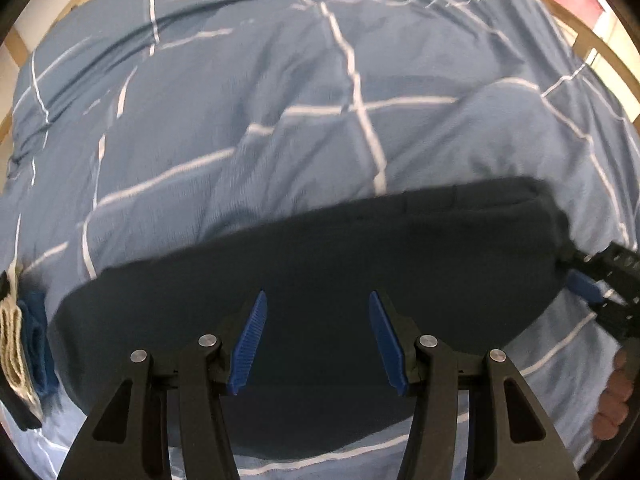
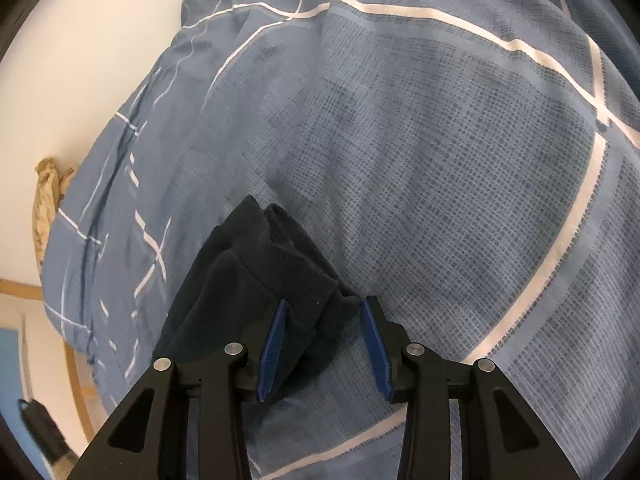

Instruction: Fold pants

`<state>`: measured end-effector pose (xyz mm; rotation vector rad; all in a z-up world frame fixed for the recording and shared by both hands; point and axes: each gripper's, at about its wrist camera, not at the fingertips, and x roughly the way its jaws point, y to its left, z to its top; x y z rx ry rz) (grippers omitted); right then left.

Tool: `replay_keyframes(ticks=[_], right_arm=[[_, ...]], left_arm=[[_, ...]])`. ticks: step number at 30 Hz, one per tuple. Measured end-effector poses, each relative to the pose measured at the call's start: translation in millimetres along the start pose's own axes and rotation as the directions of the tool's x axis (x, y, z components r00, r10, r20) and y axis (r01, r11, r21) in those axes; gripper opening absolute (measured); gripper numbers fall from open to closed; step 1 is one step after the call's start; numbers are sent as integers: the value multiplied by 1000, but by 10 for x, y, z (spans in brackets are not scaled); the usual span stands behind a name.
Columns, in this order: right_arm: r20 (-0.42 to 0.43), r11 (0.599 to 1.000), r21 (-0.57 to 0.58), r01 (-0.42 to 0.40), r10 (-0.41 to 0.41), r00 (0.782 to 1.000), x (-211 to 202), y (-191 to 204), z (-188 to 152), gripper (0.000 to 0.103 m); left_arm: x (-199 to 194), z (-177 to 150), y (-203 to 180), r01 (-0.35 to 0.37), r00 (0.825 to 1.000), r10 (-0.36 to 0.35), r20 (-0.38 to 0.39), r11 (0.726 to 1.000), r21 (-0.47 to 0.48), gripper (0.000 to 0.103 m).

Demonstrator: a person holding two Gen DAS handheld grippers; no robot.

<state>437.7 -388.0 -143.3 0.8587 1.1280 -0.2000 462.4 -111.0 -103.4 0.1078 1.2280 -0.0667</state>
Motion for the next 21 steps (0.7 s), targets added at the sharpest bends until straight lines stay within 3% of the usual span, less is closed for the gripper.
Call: replay_keyframes(ticks=[7, 10, 13, 18, 21], right_arm=[[-8, 997, -78, 21, -21, 1000, 46, 91, 19, 39], [-15, 993, -116, 29, -31, 999, 55, 127, 35, 32], [-15, 983, -179, 50, -54, 998, 39, 221, 47, 21], [36, 955, -290, 67, -59, 998, -213, 486, 41, 19], [76, 918, -391, 68, -42, 996, -445, 765, -19, 19]], left_arm=[[238, -87, -74, -12, 1000, 12, -16, 999, 44, 52], [202, -72, -83, -2, 1000, 2, -9, 999, 41, 52], [38, -73, -43, 4, 1000, -5, 12, 1000, 24, 52], [-332, -133, 150, 7, 999, -4, 39, 998, -65, 52], [-554, -215, 345, 7, 998, 1, 65, 993, -116, 52]])
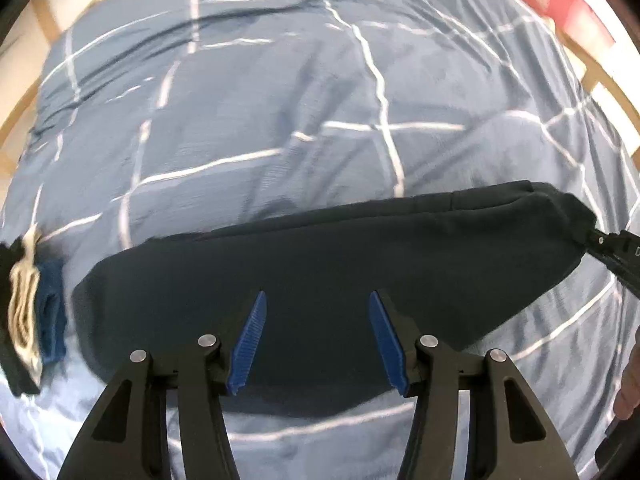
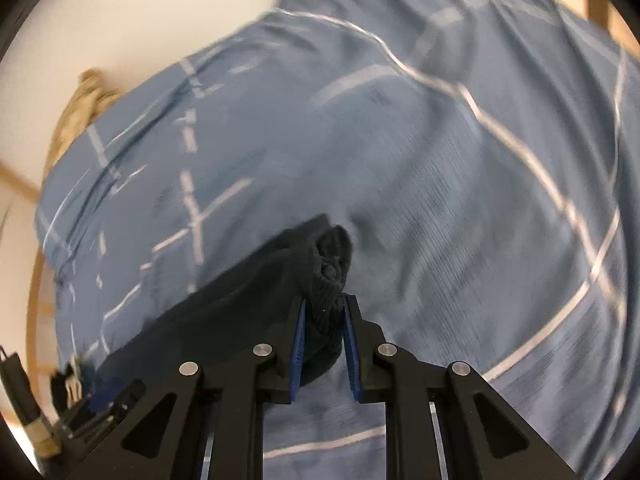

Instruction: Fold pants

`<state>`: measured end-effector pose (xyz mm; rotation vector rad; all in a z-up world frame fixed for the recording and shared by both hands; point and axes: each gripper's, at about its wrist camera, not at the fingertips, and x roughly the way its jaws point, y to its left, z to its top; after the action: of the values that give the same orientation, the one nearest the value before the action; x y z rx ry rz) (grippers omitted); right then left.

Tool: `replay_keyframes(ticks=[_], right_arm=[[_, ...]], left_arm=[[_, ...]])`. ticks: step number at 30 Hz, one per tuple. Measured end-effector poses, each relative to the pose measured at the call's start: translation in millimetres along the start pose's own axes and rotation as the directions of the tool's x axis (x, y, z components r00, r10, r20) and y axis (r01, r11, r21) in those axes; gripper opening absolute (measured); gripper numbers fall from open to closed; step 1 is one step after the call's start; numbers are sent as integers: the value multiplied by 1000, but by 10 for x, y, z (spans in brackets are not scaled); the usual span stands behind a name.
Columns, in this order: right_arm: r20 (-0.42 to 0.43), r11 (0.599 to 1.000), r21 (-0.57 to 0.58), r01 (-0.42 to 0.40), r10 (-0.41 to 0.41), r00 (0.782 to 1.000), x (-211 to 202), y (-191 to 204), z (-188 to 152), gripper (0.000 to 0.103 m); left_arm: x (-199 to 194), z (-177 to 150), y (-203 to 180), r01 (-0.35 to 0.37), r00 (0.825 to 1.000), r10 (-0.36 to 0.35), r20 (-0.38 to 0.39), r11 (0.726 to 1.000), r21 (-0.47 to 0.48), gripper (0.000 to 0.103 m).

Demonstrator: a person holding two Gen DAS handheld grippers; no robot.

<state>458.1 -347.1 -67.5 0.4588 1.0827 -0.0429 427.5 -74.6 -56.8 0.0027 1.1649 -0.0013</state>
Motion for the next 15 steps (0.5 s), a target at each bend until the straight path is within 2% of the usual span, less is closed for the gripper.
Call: replay_keyframes(ticks=[5, 8, 15], right_arm=[[80, 977, -211, 12, 5, 997, -342, 608, 24, 19], [111, 954, -300, 12, 23, 994, -482, 994, 6, 18], [119, 852, -523, 11, 61, 991, -687, 2071, -321, 18]], left_arm=[[-260, -58, 385, -16, 999, 17, 32, 998, -53, 52], [-380, -117, 672, 13, 1000, -10, 30, 995, -96, 52], [-716, -389, 1397, 26, 999, -23, 29, 994, -102, 52]])
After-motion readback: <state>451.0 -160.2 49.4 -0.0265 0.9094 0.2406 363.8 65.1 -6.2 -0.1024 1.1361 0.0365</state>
